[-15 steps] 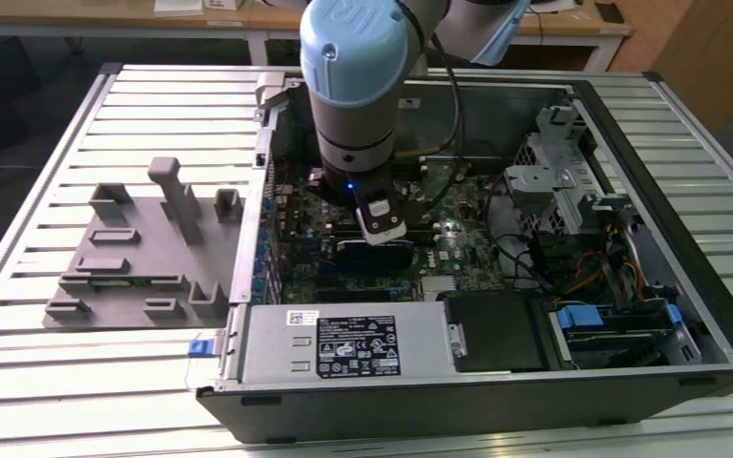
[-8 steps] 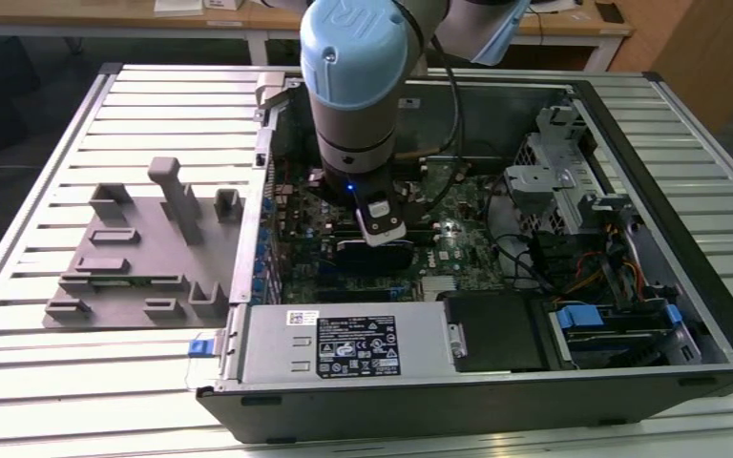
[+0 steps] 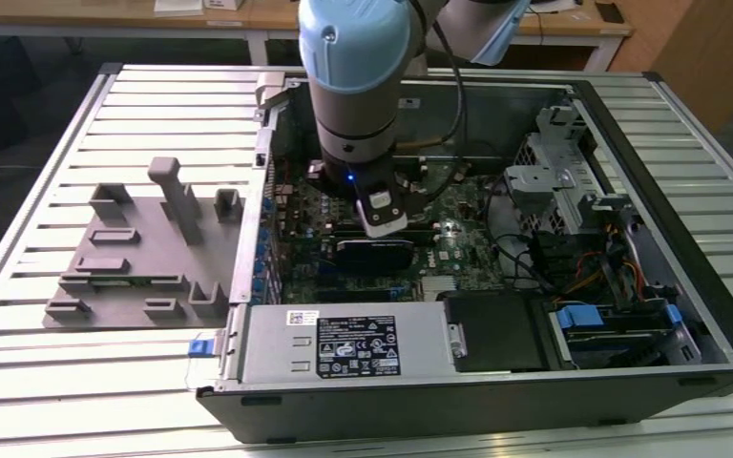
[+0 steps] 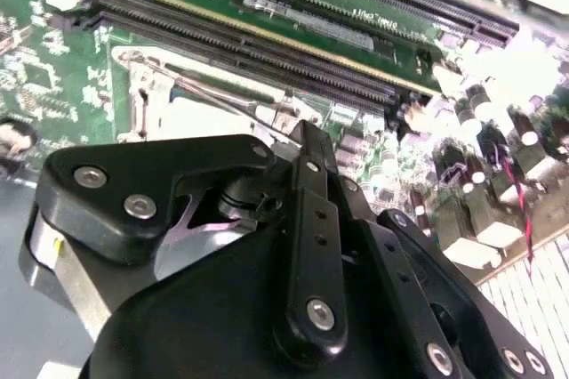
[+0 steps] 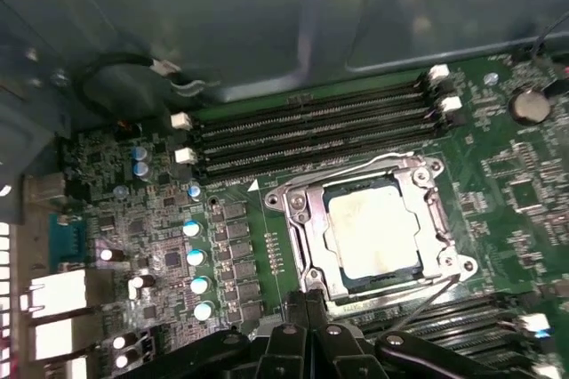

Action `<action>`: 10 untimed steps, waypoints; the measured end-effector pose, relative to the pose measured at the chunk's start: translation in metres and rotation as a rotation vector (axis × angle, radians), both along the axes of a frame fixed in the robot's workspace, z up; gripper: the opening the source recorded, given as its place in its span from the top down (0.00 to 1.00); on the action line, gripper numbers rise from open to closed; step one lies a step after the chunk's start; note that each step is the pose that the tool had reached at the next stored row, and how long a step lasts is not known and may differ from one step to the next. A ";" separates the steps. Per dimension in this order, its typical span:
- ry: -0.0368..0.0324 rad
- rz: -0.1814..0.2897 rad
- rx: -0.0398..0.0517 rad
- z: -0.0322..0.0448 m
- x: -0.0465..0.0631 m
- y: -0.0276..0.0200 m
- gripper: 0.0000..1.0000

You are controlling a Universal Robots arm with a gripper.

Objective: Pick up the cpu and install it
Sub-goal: 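Install the second cpu locking lever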

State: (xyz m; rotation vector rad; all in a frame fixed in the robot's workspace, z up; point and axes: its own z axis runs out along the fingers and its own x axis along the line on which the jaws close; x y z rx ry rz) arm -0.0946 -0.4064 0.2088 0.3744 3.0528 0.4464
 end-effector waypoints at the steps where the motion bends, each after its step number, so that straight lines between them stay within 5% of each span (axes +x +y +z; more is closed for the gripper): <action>1: 0.0001 0.000 -0.0002 0.0032 0.000 0.0000 0.89; 10: -0.0001 0.000 0.0001 0.0236 0.000 0.0000 0.89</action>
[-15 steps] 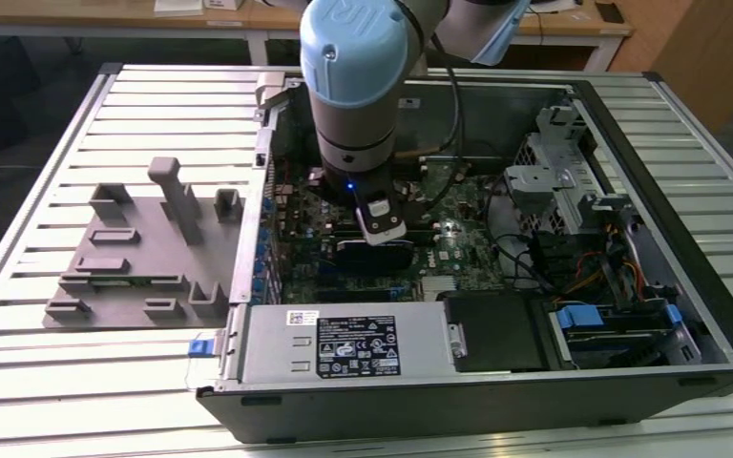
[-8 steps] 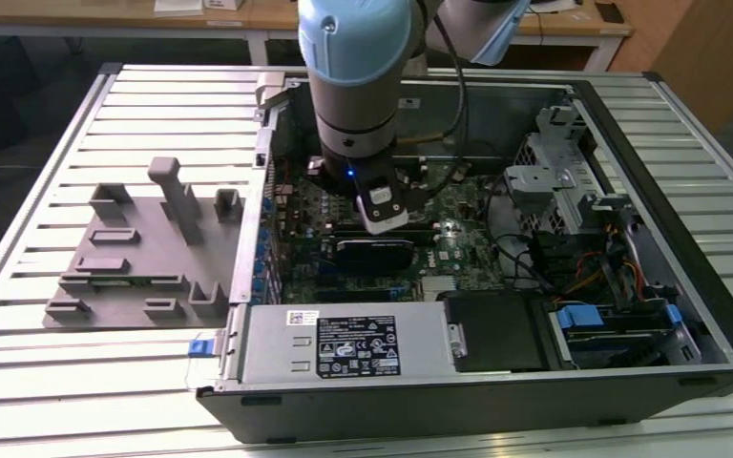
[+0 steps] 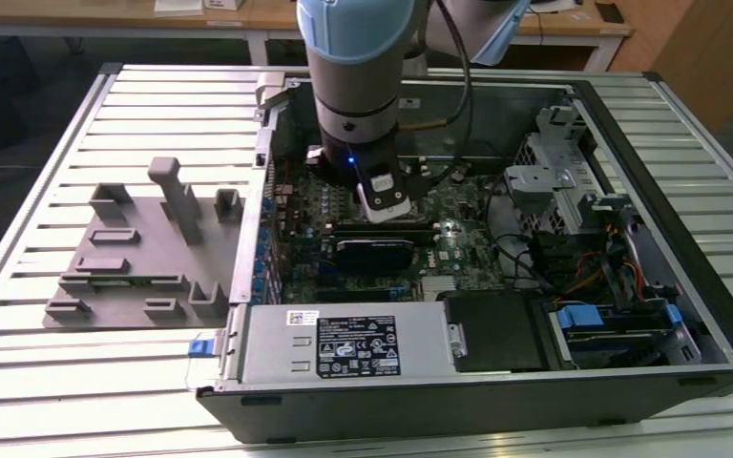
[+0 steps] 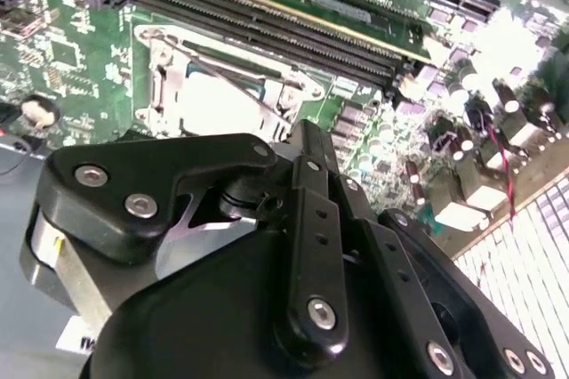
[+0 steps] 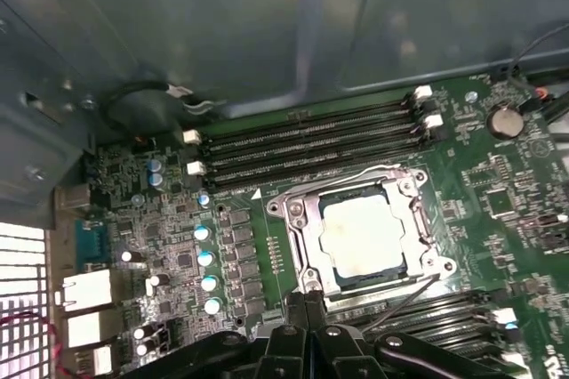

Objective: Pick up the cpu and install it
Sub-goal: 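Install the second cpu locking lever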

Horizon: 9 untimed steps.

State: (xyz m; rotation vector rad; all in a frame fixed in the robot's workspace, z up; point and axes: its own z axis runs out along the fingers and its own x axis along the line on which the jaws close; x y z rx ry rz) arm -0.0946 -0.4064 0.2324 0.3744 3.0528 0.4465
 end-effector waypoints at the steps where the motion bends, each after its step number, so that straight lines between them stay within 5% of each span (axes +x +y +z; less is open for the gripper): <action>1: 0.0001 0.000 -0.0001 0.0026 0.000 0.0000 0.89; 9: 0.0001 -0.005 -0.0072 0.0117 0.007 0.0000 0.89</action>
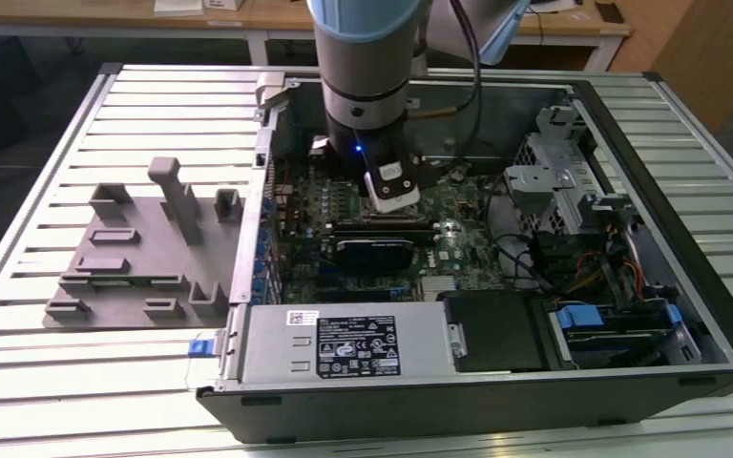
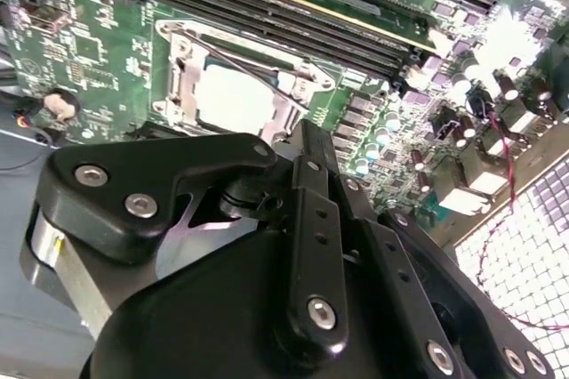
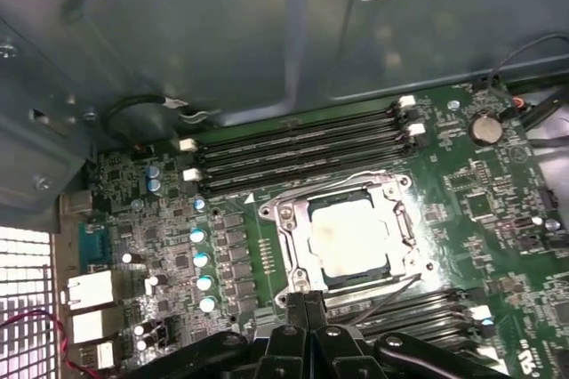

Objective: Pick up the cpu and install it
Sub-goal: 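Install the second cpu locking lever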

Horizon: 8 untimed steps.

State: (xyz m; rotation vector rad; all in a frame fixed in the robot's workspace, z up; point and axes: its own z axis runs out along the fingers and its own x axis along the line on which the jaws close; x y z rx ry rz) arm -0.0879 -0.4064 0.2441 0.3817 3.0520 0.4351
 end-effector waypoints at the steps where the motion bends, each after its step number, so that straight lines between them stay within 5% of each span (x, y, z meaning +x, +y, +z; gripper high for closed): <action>1: -0.0001 -0.002 -0.0021 0.0003 0.001 0.0000 0.89; 8: 0.0000 -0.019 -0.0055 0.0003 0.008 -0.0002 0.89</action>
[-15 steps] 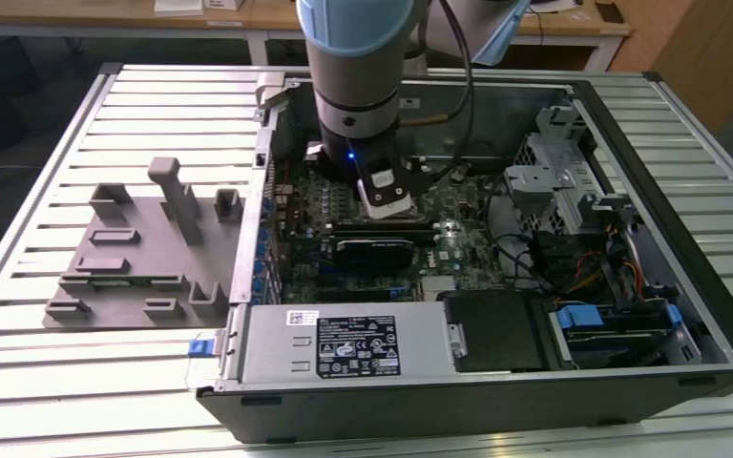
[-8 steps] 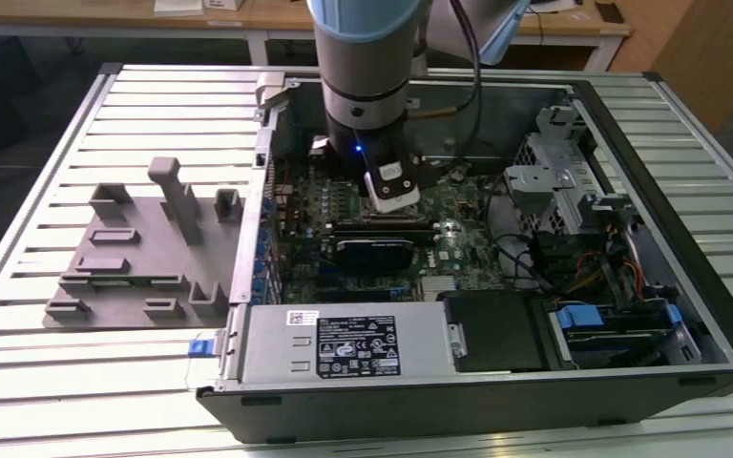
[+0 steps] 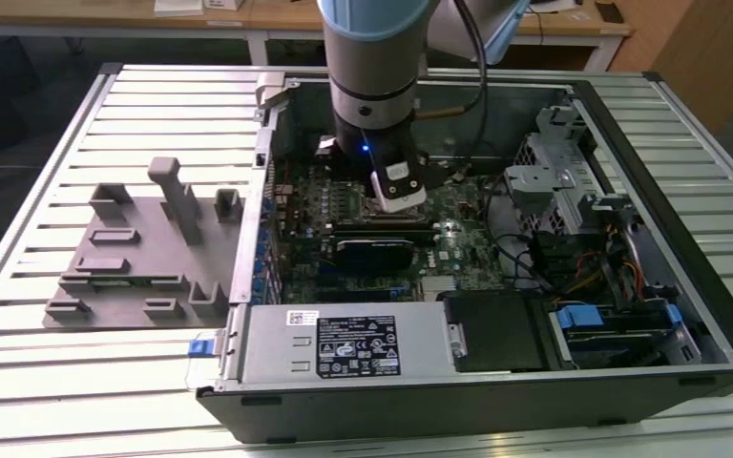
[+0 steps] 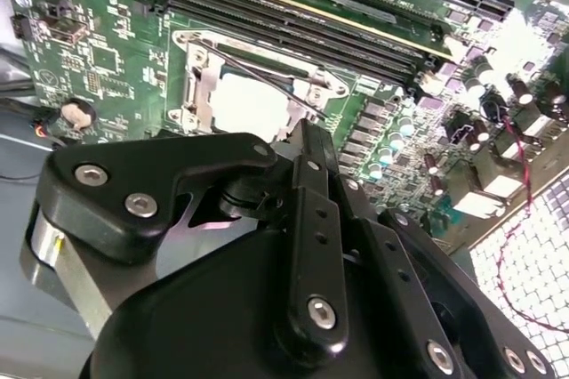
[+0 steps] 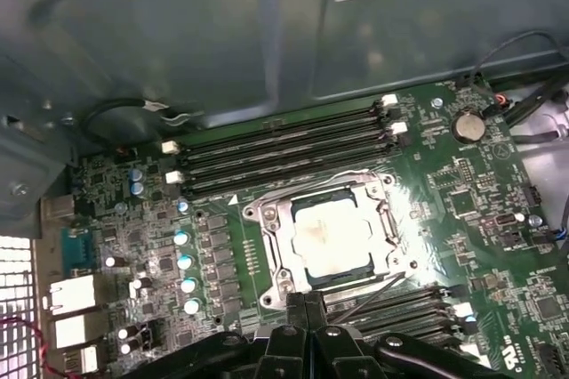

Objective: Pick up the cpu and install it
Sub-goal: 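Install the second cpu locking lever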

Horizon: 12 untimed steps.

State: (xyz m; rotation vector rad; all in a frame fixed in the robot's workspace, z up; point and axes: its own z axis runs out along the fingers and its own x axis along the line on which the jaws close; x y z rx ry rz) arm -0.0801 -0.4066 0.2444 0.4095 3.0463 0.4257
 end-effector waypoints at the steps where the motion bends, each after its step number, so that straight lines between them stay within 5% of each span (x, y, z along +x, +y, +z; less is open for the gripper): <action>1: 0.0000 -0.002 0.0000 -0.0001 0.001 -0.0001 0.89; 12: 0.0000 -0.030 0.0000 -0.0067 0.002 -0.0058 0.89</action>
